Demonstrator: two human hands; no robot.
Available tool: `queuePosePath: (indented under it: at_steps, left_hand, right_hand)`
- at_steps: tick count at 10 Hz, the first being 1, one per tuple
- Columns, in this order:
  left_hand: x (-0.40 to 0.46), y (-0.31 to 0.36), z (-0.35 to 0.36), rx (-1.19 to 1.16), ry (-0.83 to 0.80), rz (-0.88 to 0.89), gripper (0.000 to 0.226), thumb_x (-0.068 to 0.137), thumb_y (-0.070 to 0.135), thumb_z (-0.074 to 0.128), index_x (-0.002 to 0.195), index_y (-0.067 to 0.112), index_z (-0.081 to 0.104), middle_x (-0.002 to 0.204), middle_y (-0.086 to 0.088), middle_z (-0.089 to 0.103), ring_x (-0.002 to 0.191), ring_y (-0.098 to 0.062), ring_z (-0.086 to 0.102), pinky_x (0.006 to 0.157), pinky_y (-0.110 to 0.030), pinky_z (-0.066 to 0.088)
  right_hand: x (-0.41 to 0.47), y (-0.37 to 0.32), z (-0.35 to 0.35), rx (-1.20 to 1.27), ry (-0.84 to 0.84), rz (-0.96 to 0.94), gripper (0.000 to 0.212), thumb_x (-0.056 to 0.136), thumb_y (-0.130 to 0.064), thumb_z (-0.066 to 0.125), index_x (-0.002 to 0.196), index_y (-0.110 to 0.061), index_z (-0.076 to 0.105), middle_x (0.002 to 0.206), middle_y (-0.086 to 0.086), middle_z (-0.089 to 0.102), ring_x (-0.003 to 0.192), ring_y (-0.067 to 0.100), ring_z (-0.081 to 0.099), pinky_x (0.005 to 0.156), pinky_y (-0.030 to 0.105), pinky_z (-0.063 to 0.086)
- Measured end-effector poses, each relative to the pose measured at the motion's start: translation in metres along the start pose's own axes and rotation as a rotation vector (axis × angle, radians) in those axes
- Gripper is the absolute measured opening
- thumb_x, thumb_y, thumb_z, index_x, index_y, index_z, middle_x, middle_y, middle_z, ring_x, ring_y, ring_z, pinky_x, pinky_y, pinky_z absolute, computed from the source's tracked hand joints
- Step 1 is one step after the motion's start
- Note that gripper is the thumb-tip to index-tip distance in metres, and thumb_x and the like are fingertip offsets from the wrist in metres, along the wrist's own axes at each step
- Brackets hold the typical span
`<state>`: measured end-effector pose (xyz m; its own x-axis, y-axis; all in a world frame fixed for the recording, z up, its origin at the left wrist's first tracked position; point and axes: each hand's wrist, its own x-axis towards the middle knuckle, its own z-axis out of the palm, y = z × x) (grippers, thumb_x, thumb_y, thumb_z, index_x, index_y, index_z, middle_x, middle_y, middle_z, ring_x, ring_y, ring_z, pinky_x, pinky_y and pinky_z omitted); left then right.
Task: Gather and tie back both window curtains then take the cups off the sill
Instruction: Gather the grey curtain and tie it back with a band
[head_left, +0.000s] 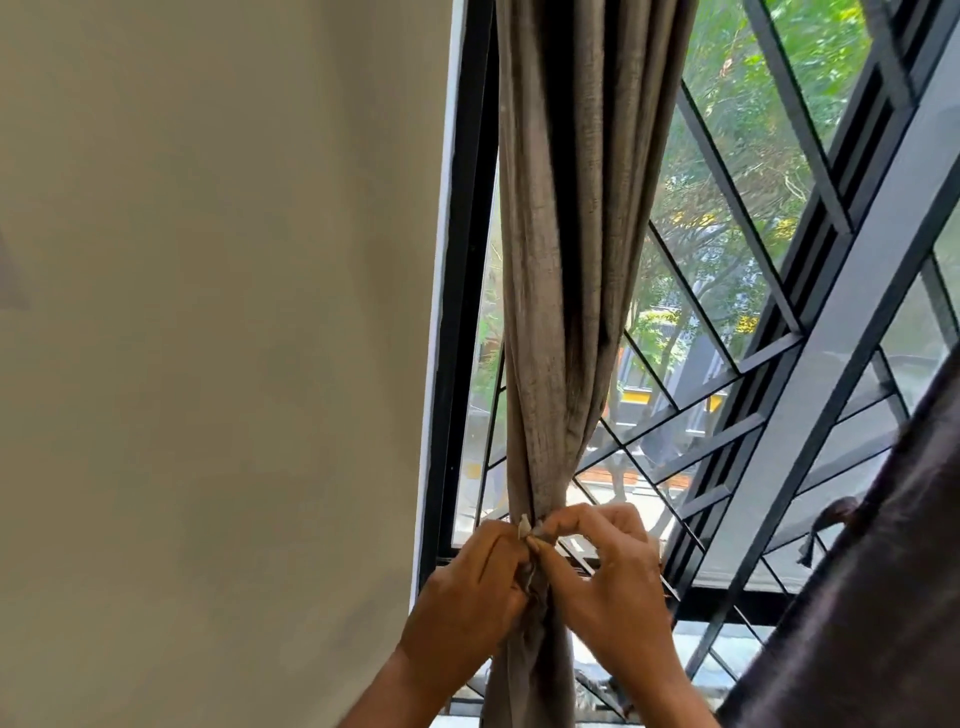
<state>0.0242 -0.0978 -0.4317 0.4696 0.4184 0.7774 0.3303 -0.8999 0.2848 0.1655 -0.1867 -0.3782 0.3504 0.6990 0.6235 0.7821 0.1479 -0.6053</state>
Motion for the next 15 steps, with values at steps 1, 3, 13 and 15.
queuePosePath:
  at_steps: [1, 3, 13, 15]
  left_hand:
    - [-0.014, 0.002, 0.007, -0.095, -0.025, -0.101, 0.018, 0.108, 0.032, 0.046, 0.125, 0.031, 0.052, 0.122, 0.012, 0.067, 0.101, -0.007, 0.068, 0.084, -0.009, 0.053]
    - [-0.017, -0.006, 0.009, 0.001, -0.009, -0.044, 0.026, 0.112, 0.034, 0.047, 0.135, 0.027, 0.056, 0.129, 0.012, 0.067, 0.113, -0.005, 0.069, 0.088, -0.026, 0.064]
    - [0.041, -0.039, -0.05, 0.065, -0.437, -0.036, 0.021, 0.092, 0.041, 0.057, 0.081, 0.024, 0.063, 0.078, 0.003, 0.065, 0.062, -0.017, 0.059, 0.057, -0.029, 0.047]
    - [0.034, -0.063, -0.056, -0.548, -0.553, -0.555, 0.014, 0.089, 0.03, 0.067, 0.087, 0.017, 0.072, 0.096, -0.01, 0.067, 0.082, -0.011, 0.066, 0.084, -0.049, 0.06]
  right_hand:
    - [-0.002, 0.004, -0.003, -0.181, 0.005, -0.111, 0.022, 0.083, -0.032, 0.088, 0.096, -0.041, 0.072, 0.091, -0.035, 0.067, 0.104, 0.007, 0.057, 0.093, 0.044, 0.035]
    - [-0.012, -0.005, 0.0, -0.497, 0.034, -0.188, 0.013, 0.096, -0.042, 0.072, 0.109, -0.044, 0.073, 0.115, -0.028, 0.069, 0.121, 0.016, 0.055, 0.092, 0.045, 0.037]
    - [-0.026, 0.0, 0.057, 0.11, -0.182, 0.147, 0.124, 0.088, 0.0, 0.071, 0.167, -0.057, -0.006, 0.155, -0.026, 0.057, 0.141, 0.002, 0.058, 0.113, 0.031, 0.048]
    - [-0.033, 0.006, 0.078, 0.153, -0.251, 0.181, 0.105, 0.096, -0.004, 0.058, 0.168, -0.055, 0.002, 0.141, -0.007, 0.073, 0.118, 0.016, 0.074, 0.098, 0.035, 0.059]
